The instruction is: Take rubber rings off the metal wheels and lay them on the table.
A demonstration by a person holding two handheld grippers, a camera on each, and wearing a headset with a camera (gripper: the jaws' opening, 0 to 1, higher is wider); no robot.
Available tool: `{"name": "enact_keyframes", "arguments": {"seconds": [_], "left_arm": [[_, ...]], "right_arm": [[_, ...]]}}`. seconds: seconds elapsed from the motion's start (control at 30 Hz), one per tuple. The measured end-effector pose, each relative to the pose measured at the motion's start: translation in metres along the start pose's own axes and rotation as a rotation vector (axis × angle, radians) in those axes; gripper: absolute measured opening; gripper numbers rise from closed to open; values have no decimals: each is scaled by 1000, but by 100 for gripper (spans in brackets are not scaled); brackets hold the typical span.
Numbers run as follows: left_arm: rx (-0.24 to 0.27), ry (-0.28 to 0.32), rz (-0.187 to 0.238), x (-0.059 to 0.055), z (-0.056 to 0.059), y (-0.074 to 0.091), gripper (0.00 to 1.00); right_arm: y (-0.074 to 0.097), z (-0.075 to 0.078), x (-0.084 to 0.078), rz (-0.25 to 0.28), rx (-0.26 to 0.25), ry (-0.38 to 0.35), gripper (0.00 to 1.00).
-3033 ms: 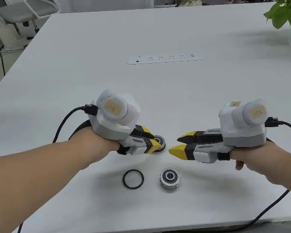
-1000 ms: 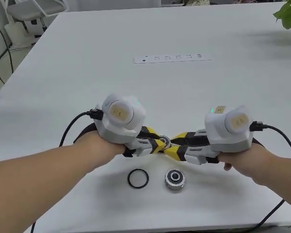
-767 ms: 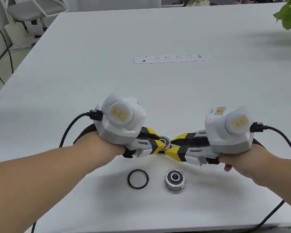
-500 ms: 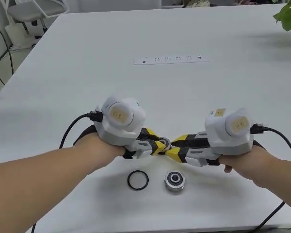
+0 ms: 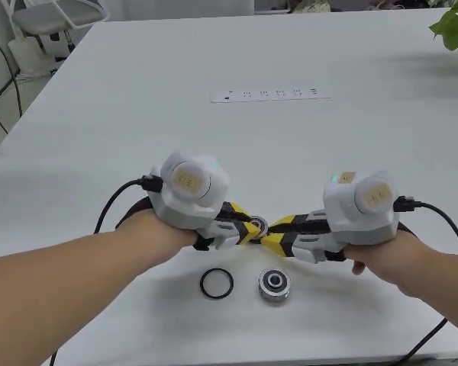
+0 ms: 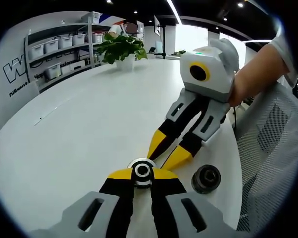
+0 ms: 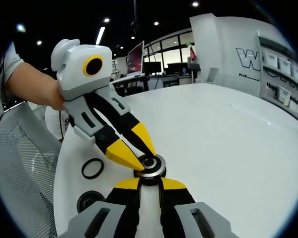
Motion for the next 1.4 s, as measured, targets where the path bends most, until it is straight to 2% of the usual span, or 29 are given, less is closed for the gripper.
{"name": "enact_keyframes", "arguments": {"seconds": [0.1,0.17,0.37,0.73,0.83,0.93,1.07,1.17,1.27,1.4], "left_arm": [[1,0,1,0,0,0,7],[1,0,1,0,0,0,7],[2,4,4,0,0,0,7],[8,-2,8,0,0,0,7],[9,-2,10,0,0,0,7],[10,-2,10,0,0,0,7],[12,-2,8,0,1,1,7],[15,-1,8,0,1,1,7],[15,-4,7,0,1,1,7],[16,-7,8,0,1,1,7]], "right_arm": [[0,0,-1,-2,-1,-4,8],[2,2,-3,-20,-11,-7,0],[1,2,-3,-11,-12,-29,0],[4,6,-3,25,-33,-124,0],[8,8,-2,60,-35,-176,0],[7,7,-2,60,-36,-174,0],[9,11,1,97,-44,-213,0],[9,10,1,102,-45,-223,0],[10,10,5,141,-38,-256,0],[9,10,5,144,-38,-258,0]]}}
Point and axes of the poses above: the centre of the closed fingertips' face, and the gripper's own axes: y roughly backward along the fingers, z roughly to its right, x roughly out of its top, the point moved 5 cm from there along y, roughly backward along the fingers, and after that the axes turned 13 degrees about x, right-handed, at the moved point
